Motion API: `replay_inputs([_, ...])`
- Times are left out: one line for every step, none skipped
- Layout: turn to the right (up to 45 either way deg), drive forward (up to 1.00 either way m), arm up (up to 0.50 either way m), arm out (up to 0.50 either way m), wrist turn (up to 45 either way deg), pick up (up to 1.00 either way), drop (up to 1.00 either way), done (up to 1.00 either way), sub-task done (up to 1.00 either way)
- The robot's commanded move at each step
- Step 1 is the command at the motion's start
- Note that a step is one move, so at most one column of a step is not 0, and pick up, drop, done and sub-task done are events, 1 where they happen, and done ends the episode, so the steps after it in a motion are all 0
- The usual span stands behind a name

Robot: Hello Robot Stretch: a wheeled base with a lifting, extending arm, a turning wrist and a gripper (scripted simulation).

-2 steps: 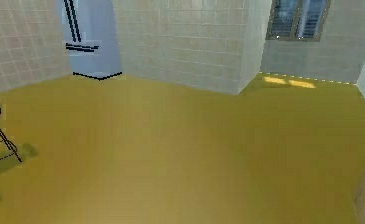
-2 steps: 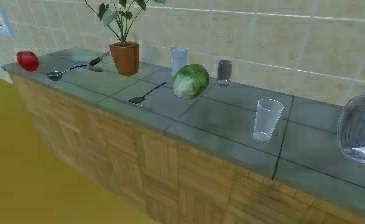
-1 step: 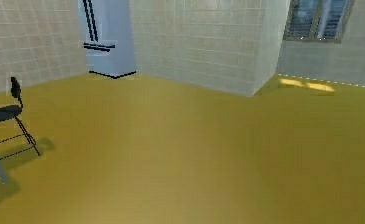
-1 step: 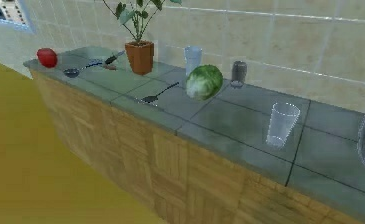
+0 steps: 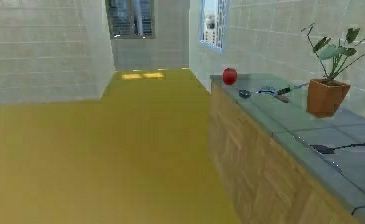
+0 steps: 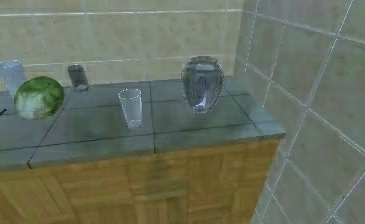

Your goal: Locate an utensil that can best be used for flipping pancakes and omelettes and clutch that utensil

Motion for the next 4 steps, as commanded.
replay_inputs([33.0,0.0,0.0,0.0,0.0,0.0,0.0,0.0,0.0])
replay_inputs([0.0,0.35,0.0,0.0,0.0,0.0,0.0,0.0,0.0])
replay_inputs([-45.0,0.0,0.0,0.0,0.0,0.0,0.0,0.0,0.0])
replay_inputs([-24.0,0.0,0.0,0.0,0.0,0.0,0.0,0.0,0.0])
